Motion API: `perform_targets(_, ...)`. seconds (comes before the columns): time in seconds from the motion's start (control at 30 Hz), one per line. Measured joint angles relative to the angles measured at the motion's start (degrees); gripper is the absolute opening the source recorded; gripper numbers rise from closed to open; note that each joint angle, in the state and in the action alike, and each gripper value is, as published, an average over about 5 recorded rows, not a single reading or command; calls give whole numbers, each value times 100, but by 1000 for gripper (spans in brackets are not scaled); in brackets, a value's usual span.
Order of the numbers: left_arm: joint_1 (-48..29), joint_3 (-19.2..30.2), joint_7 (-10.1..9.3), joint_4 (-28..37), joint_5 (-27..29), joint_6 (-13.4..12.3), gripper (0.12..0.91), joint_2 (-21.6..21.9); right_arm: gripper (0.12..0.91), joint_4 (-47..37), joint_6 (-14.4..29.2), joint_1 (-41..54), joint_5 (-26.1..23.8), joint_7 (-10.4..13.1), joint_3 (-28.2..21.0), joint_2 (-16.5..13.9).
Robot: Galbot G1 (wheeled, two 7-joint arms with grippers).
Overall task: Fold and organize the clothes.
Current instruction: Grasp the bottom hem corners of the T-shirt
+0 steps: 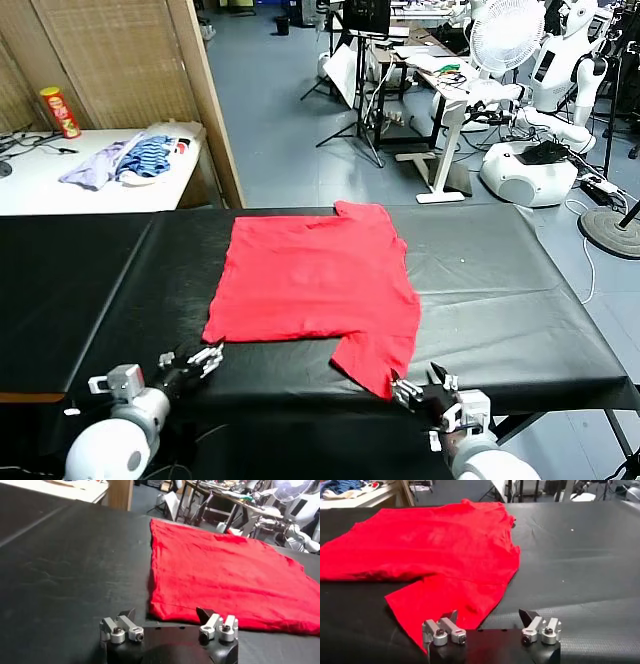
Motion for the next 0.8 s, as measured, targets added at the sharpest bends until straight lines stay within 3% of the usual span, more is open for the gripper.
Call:
perform_targets(0.07,-27,10,-7,31,20,-7,798,0,727,-34,2,10,-18,-4,-23,11)
perform_targets(0.2,-139,42,-38,163,58,-92,749,-3,567,-139,-3,28,-99,-9,-113,52)
perform_targets(0.47,-150,107,8,289,131,-232,326,-32,167,-191,37,-24,-225,-8,-225,90)
perform_targets(0.57,-114,135,31,249,148,-251,177,-58,123,-147,72,-80,-233,-10,-178,77)
perform_targets(0.63,-92,145,35,218,153,-267,131,-83,123,-89,76,-138,-223,-11,-117,59)
perform_targets(0.8,5,150,13,94,230,-341,125,-178,123,205,-7,-374,-210,30,77,-12)
